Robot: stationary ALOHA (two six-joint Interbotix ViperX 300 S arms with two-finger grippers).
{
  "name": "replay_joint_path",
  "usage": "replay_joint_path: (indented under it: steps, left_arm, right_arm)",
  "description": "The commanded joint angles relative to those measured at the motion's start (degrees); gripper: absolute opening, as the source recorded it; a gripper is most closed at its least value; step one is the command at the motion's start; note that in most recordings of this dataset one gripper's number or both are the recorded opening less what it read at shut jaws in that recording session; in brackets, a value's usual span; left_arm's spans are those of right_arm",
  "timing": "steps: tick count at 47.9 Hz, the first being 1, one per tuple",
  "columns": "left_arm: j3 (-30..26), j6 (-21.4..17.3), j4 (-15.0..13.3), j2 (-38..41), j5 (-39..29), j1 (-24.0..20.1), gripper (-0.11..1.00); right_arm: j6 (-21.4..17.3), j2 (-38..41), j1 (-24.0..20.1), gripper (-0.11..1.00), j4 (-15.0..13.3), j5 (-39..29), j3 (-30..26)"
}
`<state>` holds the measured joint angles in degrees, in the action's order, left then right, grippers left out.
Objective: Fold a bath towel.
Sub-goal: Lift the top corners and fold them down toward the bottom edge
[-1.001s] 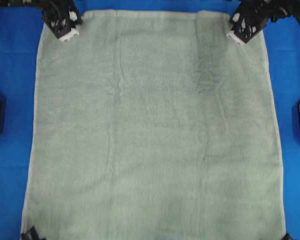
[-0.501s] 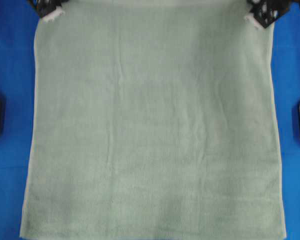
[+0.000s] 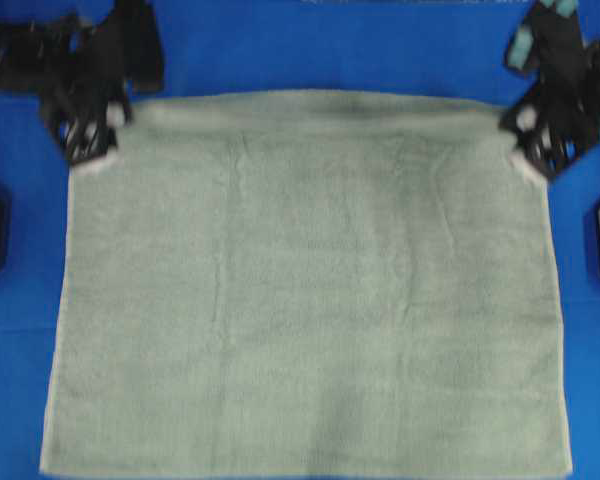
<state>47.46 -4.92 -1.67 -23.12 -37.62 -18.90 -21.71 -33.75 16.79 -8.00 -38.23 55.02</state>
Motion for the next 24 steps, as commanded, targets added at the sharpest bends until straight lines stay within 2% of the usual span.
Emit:
replay_joint_path:
  steps: [1,5,6,7,13,19,24]
  left_arm:
    - [2.0,5.4,0.1,-3.8,0.1,7.3,0.05]
    - [4.0,12.0,0.2,-6.1,0.2,15.4,0.05]
    - [4.7,14.3,0.2,-6.8,0.3,18.5,0.05]
    - [5.0,15.9,0.2,-7.0,0.4,20.7,0.05]
    - [6.0,25.8,0.2,-7.6,3.4,33.3,0.05]
    - [5.9,36.3,0.7,-5.3,8.4,44.0,0.05]
    - [5.0,41.9,0.8,-1.5,11.2,51.2,0.05]
  right_arm:
    - [-6.5,-3.2,-9.7,0.05,0.2,-1.1,0.4]
    - [-13.7,-4.2,-18.7,0.05,0.2,-1.8,0.9]
    - [-15.4,-4.1,-21.0,0.05,0.2,-1.7,0.9]
    - [-17.8,-4.0,-24.5,0.05,0.2,-1.6,0.9]
    - [-27.8,-1.3,-37.4,0.05,0.1,-0.1,0.4]
    - [-38.6,4.9,-47.7,0.05,-1.3,2.3,-1.5]
    - [-45.8,11.2,-54.1,0.05,-3.4,3.0,-4.7]
